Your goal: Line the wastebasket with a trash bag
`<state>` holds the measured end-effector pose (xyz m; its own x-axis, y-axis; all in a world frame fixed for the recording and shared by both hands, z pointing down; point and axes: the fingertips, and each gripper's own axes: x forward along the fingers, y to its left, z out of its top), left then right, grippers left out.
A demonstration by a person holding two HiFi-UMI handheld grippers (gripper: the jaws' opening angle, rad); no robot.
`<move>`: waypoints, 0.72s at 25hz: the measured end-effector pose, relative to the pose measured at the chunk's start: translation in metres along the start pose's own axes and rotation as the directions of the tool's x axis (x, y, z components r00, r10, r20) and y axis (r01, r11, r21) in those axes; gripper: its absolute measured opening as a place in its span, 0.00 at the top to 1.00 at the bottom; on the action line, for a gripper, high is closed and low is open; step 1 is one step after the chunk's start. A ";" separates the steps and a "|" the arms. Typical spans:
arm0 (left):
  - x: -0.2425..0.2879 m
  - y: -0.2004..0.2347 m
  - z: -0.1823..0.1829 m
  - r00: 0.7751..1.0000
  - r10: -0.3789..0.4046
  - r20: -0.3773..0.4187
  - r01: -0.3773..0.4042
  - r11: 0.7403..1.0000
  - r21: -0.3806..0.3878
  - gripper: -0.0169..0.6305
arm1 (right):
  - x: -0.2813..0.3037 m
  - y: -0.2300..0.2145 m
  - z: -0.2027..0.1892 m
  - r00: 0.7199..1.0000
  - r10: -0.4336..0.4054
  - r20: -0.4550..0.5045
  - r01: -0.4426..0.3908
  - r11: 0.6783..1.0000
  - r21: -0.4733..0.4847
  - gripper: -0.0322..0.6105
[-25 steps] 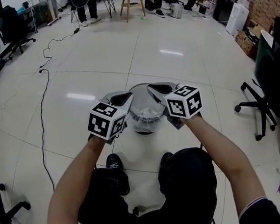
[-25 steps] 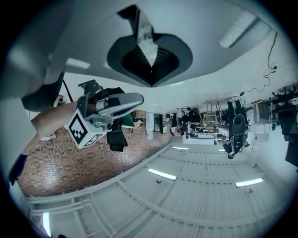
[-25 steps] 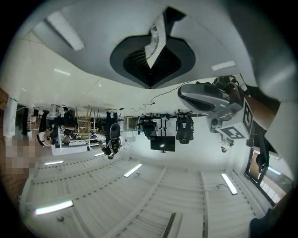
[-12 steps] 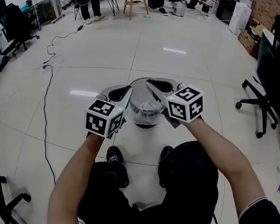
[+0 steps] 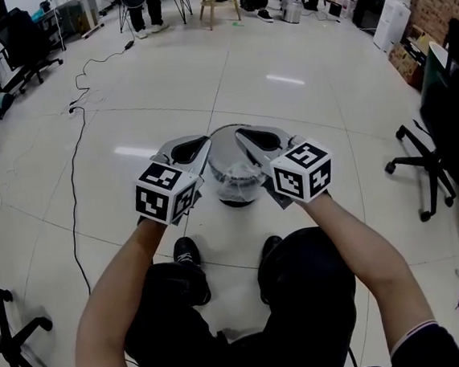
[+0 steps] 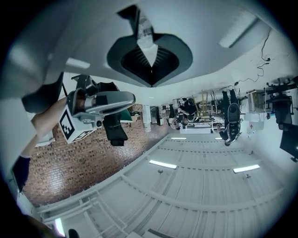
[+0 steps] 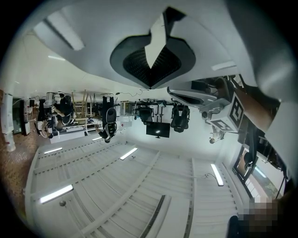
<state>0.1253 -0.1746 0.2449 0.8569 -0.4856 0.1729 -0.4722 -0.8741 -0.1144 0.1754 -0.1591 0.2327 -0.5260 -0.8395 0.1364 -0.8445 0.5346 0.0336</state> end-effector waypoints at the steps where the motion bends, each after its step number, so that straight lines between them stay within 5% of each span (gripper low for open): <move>1: 0.000 0.000 0.000 1.000 0.001 0.001 -0.001 1.000 0.000 0.95 | 0.000 0.000 0.000 1.000 0.001 0.000 -0.001 1.000 0.000 0.95; 18: -0.003 0.003 -0.001 1.000 0.013 0.002 -0.013 1.000 -0.005 0.95 | 0.000 0.002 0.000 1.000 -0.001 -0.002 0.001 1.000 -0.018 0.95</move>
<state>0.1210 -0.1755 0.2447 0.8513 -0.4965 0.1695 -0.4840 -0.8679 -0.1113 0.1740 -0.1578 0.2324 -0.5251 -0.8398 0.1379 -0.8429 0.5356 0.0518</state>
